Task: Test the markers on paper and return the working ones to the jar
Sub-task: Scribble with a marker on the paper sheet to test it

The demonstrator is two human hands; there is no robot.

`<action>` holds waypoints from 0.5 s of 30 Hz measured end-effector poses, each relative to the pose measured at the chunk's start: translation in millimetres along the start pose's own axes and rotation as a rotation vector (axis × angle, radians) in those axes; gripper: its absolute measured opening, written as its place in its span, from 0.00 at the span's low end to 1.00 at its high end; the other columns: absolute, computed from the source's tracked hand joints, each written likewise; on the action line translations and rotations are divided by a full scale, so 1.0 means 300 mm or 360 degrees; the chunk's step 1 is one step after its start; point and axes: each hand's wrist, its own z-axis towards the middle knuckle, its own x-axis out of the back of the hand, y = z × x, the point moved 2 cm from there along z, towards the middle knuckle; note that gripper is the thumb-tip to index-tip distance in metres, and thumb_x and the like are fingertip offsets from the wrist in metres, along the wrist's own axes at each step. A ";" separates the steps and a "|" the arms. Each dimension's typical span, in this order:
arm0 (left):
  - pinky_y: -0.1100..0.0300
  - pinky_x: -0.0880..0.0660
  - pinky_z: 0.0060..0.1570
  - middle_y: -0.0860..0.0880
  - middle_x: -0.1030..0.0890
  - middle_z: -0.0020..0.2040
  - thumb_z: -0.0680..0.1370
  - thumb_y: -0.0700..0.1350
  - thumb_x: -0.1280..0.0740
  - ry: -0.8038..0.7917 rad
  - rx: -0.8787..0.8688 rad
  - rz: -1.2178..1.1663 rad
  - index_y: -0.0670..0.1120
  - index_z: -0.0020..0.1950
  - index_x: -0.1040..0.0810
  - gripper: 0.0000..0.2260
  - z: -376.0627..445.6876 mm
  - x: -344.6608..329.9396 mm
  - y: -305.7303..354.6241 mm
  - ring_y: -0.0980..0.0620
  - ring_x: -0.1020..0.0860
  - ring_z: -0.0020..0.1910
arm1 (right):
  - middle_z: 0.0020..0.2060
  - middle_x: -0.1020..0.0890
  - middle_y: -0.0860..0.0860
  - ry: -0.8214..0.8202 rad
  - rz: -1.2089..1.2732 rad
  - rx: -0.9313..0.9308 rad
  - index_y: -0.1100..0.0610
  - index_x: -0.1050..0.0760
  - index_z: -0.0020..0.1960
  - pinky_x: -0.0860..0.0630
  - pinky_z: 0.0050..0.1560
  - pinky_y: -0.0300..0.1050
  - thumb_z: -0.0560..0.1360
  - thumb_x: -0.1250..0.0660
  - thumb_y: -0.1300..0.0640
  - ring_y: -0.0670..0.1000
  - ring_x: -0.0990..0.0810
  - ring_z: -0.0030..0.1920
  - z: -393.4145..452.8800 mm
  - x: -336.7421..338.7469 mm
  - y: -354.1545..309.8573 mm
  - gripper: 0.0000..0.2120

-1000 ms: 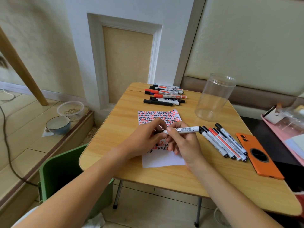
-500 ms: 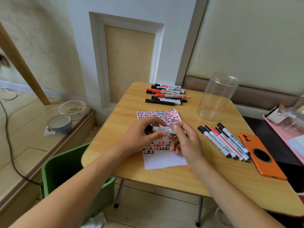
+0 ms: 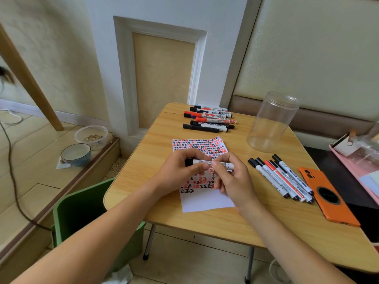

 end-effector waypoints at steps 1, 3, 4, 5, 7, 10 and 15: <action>0.59 0.21 0.48 0.52 0.15 0.47 0.79 0.46 0.27 -0.0005 0.0005 0.0000 0.47 0.55 0.16 0.06 0.000 0.001 0.002 0.53 0.17 0.47 | 0.27 0.24 0.57 -0.0004 0.0002 0.0003 0.55 0.25 0.49 0.32 0.26 0.41 0.81 0.31 0.54 0.51 0.26 0.26 -0.002 0.000 -0.002 0.06; 0.64 0.24 0.44 0.53 0.16 0.45 0.79 0.47 0.27 -0.0025 0.0011 0.0033 0.48 0.54 0.16 0.06 0.001 0.005 0.010 0.56 0.18 0.44 | 0.30 0.22 0.54 -0.0009 0.0000 0.0039 0.55 0.24 0.49 0.30 0.29 0.42 0.81 0.31 0.55 0.51 0.23 0.30 -0.005 -0.002 -0.008 0.05; 0.65 0.25 0.43 0.54 0.16 0.45 0.79 0.48 0.28 -0.0042 0.0012 0.0065 0.48 0.54 0.16 0.06 0.002 0.010 0.014 0.58 0.19 0.43 | 0.33 0.20 0.52 -0.0008 -0.0027 0.0083 0.55 0.24 0.48 0.28 0.33 0.42 0.81 0.31 0.56 0.50 0.21 0.33 -0.006 -0.002 -0.015 0.04; 0.64 0.25 0.43 0.54 0.16 0.44 0.79 0.49 0.28 -0.0054 0.0015 0.0098 0.50 0.54 0.16 0.06 0.004 0.016 0.017 0.58 0.19 0.43 | 0.37 0.18 0.49 -0.0007 -0.0095 0.0146 0.54 0.23 0.48 0.25 0.37 0.43 0.81 0.30 0.56 0.49 0.19 0.37 -0.006 0.001 -0.024 0.04; 0.59 0.21 0.45 0.54 0.15 0.46 0.79 0.50 0.27 -0.0063 0.0027 0.0147 0.51 0.52 0.16 0.05 0.005 0.031 0.023 0.57 0.17 0.45 | 0.43 0.18 0.45 -0.0026 -0.0375 0.0299 0.52 0.21 0.47 0.23 0.47 0.44 0.80 0.29 0.56 0.47 0.18 0.46 -0.001 0.013 -0.044 0.03; 0.52 0.18 0.48 0.51 0.15 0.47 0.78 0.49 0.26 -0.0085 0.0046 0.0112 0.49 0.53 0.18 0.06 0.001 0.031 0.028 0.53 0.16 0.47 | 0.47 0.20 0.41 -0.0071 -0.0829 0.0494 0.47 0.19 0.47 0.27 0.50 0.34 0.77 0.27 0.54 0.45 0.21 0.51 0.000 0.051 -0.093 0.02; 0.46 0.19 0.48 0.48 0.16 0.49 0.76 0.50 0.24 -0.0192 0.0014 0.0166 0.50 0.57 0.23 0.13 0.002 -0.009 0.014 0.48 0.17 0.46 | 0.48 0.20 0.40 -0.0416 -0.1030 0.0617 0.49 0.19 0.55 0.28 0.47 0.33 0.78 0.29 0.60 0.46 0.22 0.49 -0.027 0.086 -0.112 0.08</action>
